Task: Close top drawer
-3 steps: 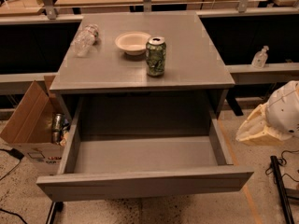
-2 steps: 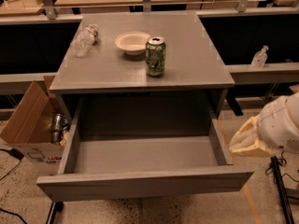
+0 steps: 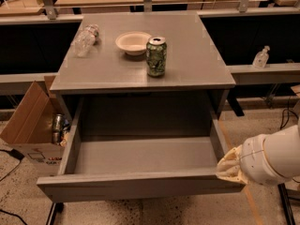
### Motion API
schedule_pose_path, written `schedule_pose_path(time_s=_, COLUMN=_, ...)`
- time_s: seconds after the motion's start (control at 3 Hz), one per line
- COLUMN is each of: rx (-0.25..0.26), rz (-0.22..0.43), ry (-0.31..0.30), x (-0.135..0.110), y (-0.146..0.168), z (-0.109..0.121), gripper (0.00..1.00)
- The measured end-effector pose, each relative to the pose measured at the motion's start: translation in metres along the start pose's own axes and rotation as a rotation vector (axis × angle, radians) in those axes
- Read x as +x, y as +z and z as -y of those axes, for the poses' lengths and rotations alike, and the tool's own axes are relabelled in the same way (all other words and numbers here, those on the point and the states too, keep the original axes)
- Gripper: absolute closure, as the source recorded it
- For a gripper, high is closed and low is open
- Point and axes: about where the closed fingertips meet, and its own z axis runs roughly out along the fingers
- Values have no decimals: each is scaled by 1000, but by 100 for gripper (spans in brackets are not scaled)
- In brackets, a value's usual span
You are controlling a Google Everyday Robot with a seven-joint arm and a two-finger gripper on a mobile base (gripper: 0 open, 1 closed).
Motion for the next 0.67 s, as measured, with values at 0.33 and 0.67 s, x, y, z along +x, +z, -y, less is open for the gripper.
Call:
schedule_pose_path(time_s=0.33, rx=-41, rz=-12, ry=-15, x=-1, y=10, z=-4, gripper=100)
schedule_pose_path(time_s=0.67, rx=-138, rz=-40, ry=-64, x=-1, y=47, z=-18, gripper=100)
